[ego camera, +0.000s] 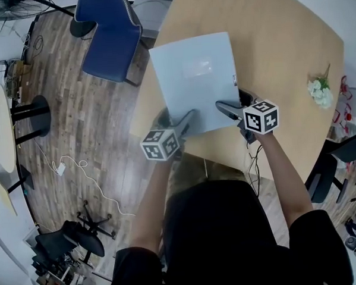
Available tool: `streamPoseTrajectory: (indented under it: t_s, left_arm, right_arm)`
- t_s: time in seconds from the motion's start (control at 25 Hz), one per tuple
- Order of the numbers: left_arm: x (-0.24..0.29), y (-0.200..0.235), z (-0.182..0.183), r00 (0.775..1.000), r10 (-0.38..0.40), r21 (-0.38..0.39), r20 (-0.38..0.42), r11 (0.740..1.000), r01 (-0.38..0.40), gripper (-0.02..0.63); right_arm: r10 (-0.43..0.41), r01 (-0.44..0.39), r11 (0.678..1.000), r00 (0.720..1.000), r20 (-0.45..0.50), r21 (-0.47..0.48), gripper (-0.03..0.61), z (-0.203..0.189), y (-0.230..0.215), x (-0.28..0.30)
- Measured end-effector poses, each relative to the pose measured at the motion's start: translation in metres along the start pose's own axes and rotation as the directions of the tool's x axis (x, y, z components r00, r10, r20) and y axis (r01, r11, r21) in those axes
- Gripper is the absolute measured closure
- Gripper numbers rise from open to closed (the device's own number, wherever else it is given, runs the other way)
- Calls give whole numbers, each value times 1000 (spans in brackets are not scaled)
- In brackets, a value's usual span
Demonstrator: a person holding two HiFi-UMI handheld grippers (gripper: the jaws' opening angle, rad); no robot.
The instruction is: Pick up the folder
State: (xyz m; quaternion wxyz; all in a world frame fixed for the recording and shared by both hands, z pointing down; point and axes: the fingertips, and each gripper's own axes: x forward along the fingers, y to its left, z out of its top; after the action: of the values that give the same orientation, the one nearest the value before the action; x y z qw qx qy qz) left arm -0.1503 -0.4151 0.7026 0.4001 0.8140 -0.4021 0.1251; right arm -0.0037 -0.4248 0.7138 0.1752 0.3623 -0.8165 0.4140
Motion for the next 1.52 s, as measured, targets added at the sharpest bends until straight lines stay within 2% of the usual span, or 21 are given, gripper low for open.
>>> streamPoseTrajectory:
  t_s: [0.24,0.48,0.84,1.0,1.2,1.36,1.52]
  left_arm:
    - [-25,-57,36,993,-93,144,67,986,83,196]
    - [-58,-114,60,980,-180,267,83,952,152,196]
    - [-85,-194,101,936,-342,453,82,849,271,196]
    - [-78,-219,103,918,-391,525,69,797,300,196]
    - [-65,-250,82,915,-402,612,14,727,311,199]
    - [-62,-287,79,907,-421,624,-11,706,336,201]
    - [-54,-333,75,902,-431,624,-22,699,350,201]
  right_arm:
    - [-70,89,988,985,157,-123,149,35,33,-68]
    - [-136,176,974,956,259,-139,149,47,69,-133]
    - [-263,339,935,863,431,-108,150,65,105,-222]
    - [-300,392,914,826,477,-105,150,62,102,-248]
    - [-391,498,860,784,482,-113,155,43,94,-283]
    - [-407,514,855,748,524,-71,158,35,89,-318]
    - [-403,511,858,735,545,-53,158,30,74,-361]
